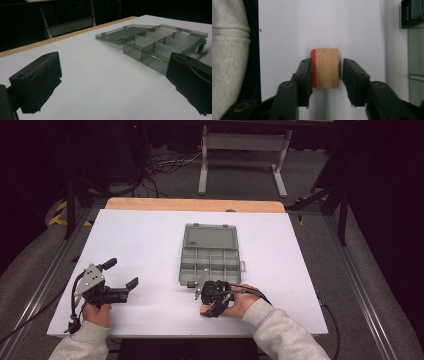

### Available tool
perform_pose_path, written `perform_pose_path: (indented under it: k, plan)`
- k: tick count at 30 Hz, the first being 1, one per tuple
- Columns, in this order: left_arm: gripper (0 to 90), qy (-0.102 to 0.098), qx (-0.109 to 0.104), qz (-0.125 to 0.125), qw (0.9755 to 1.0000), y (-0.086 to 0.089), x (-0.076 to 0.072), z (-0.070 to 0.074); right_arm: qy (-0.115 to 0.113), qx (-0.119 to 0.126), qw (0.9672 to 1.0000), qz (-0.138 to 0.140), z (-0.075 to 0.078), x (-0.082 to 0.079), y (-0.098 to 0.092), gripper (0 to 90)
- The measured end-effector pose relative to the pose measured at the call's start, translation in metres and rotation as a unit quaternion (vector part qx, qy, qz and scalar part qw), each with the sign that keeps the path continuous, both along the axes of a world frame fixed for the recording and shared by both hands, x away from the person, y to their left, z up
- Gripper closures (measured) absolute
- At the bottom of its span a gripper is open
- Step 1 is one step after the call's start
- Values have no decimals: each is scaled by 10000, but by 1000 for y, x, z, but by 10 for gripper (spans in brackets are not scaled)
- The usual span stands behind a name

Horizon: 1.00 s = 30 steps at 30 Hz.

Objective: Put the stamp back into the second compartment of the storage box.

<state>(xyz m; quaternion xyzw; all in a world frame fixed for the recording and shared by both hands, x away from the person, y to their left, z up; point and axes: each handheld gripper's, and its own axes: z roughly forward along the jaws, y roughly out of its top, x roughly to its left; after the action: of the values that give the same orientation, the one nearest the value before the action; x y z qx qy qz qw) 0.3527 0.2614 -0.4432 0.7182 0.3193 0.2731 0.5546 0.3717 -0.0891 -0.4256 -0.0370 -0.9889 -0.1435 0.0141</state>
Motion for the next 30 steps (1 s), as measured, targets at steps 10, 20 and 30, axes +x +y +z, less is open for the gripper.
perform_pose_path:
  k: [10, 20, 30]
  plan:
    - [10, -11, 11, -14, 10000, 0, 0, 0, -57, 0, 10000, 41, 1, -2, 0, 658]
    - [10, -5, 1, -5, 10000, 0, 0, 0, -159, 175, 9997, -20, 10, -3, -4, 658]
    - [10, -5, 23, -12, 10000, 0, 0, 0, -371, 505, 9980, -94, 29, -3, -9, 658]
